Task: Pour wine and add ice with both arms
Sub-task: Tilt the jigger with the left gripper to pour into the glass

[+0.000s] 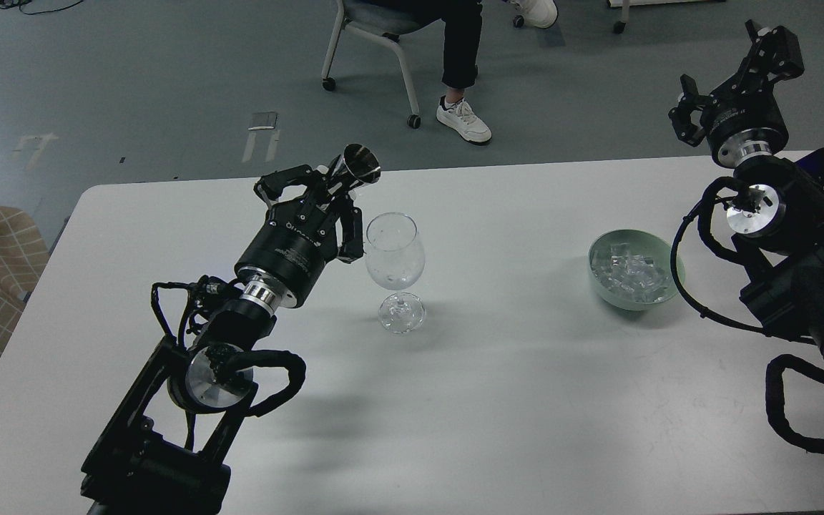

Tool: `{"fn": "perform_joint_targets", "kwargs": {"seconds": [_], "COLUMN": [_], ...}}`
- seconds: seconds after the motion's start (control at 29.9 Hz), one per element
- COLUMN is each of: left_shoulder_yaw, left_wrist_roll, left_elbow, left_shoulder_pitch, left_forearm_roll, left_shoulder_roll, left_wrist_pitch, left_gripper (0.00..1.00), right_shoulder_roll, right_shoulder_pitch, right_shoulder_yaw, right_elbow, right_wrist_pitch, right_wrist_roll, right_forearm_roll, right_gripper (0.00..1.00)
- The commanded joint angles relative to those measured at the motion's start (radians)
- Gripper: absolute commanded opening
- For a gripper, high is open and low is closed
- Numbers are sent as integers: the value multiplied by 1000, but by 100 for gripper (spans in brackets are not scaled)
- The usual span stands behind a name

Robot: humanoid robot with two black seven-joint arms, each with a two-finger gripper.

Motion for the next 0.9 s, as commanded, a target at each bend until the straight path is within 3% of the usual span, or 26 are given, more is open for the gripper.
{"fn": "perform_joint_targets", "kwargs": {"seconds": [0.0,0.87], "left_shoulder_yaw": [-1,1], "left_wrist_roll": [0,-14], "left_elbow": [7,44], "left_shoulder_pitch": [0,-14], "left_forearm_roll": [1,63], "left_shoulder_roll": [2,40], "left_wrist_pitch": [0,-27], "left_gripper": [16,17], "right_shoulder_roll": [0,-1], "right_shoulder_pitch": [0,0], "right_shoulder_yaw": [1,1], "right_elbow": [1,1], "right_wrist_pitch": [0,0], "right_wrist_roll": [0,0], "right_forearm_roll": [0,0], "right_gripper": [100,100]}}
